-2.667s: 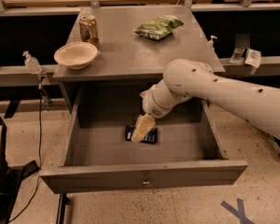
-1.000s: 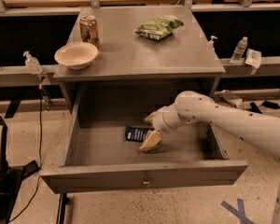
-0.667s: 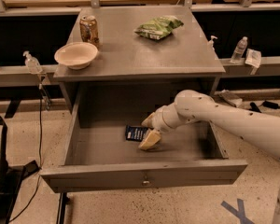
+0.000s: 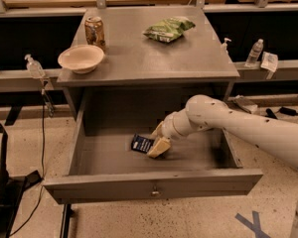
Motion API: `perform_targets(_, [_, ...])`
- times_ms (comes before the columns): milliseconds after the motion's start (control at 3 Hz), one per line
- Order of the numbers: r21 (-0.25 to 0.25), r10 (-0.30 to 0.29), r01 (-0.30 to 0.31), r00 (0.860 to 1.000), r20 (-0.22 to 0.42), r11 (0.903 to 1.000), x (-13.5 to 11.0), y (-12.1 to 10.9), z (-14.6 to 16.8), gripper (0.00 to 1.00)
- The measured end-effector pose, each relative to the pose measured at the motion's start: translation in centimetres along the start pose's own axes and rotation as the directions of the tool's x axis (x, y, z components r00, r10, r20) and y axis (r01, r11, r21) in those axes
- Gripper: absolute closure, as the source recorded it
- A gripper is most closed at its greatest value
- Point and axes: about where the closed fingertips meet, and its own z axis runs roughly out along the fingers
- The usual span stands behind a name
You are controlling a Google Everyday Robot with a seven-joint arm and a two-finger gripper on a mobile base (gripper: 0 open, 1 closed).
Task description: Pick rxbar blueberry from top drawer and place on counter
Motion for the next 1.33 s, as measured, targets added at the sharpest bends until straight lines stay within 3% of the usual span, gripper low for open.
perform_targets(333, [0.0,0.0,0.0,1.0,0.0,1.0,-0.1,0.0,-0.1,1.0])
perform_targets(667, [0.019,-0.028,0.027,0.998,0.061,0.9995,-1.7,-0.1,-1.1,1.0])
perform_targets(1000, [0.115,-0.137,0.107,0.946,0.293,0.9875,-7.8,0.0,-6.9,1.0])
perform_targets(1333, [0.161,-0.239,0.189,0.886,0.397,0.9688,-12.3,0.8,-9.8,1.0])
